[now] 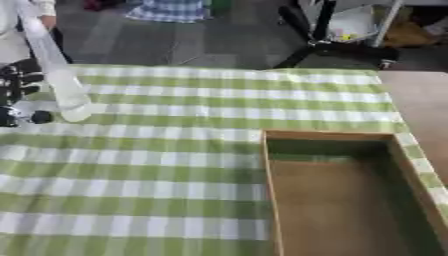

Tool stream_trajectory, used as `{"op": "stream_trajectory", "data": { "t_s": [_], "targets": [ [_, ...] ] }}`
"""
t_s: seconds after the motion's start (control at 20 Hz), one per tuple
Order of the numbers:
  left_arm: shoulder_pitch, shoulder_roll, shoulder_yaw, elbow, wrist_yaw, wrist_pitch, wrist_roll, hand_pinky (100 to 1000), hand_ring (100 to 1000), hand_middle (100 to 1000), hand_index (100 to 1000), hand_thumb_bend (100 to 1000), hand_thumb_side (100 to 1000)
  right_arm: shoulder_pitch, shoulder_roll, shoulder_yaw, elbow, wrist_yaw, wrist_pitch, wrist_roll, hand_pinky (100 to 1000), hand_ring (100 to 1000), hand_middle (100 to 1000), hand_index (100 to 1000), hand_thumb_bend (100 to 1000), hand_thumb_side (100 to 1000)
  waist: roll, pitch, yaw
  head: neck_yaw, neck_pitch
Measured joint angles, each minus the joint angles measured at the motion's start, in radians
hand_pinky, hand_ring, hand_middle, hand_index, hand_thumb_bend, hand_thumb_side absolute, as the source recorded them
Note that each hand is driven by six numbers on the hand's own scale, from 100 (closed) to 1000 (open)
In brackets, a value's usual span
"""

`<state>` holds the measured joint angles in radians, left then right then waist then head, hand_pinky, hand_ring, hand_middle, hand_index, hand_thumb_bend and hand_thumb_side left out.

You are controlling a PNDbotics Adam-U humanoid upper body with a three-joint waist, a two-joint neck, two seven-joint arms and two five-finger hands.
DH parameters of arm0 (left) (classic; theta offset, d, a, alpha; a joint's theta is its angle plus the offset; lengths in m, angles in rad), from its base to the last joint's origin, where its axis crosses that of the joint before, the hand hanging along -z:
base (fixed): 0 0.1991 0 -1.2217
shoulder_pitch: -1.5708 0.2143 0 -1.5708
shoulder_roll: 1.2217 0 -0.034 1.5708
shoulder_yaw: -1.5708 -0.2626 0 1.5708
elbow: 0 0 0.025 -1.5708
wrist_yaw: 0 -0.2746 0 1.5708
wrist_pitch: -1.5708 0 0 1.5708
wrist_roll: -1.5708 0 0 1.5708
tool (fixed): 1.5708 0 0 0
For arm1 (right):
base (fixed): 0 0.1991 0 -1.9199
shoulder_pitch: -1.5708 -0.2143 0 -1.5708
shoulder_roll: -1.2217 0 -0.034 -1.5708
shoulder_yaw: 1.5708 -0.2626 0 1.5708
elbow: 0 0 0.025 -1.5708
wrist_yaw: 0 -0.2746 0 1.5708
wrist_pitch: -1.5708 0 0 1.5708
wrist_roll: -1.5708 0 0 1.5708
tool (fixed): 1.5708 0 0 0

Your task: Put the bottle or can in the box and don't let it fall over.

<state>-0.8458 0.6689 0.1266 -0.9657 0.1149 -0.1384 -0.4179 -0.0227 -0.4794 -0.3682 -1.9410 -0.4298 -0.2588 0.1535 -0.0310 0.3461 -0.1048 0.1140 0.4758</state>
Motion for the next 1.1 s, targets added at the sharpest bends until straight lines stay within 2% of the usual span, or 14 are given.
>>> {"op": "stream_trajectory", "data": {
  "t_s": [0.55, 1.1],
  "targets": [
    [-0.031, -0.002, 0.000, 0.003, 0.004, 0.002, 0.000, 999, 1000, 946, 1000, 966, 223, -0.012, 0.002, 0.000, 0.002, 0.004, 0.001, 0.008, 914, 1000, 1000, 1000, 100, 600, 0.005, 0.013, -0.008, 0.010, -0.005],
    [-0.064, -0.002, 0.000, 0.004, 0.015, 0.016, 0.006, 993, 1000, 934, 1000, 968, 217, -0.013, 0.008, 0.005, 0.002, 0.004, -0.001, 0.014, 915, 1000, 1000, 1000, 100, 599, 0.006, 0.020, -0.026, 0.017, -0.023]
  ]
}}
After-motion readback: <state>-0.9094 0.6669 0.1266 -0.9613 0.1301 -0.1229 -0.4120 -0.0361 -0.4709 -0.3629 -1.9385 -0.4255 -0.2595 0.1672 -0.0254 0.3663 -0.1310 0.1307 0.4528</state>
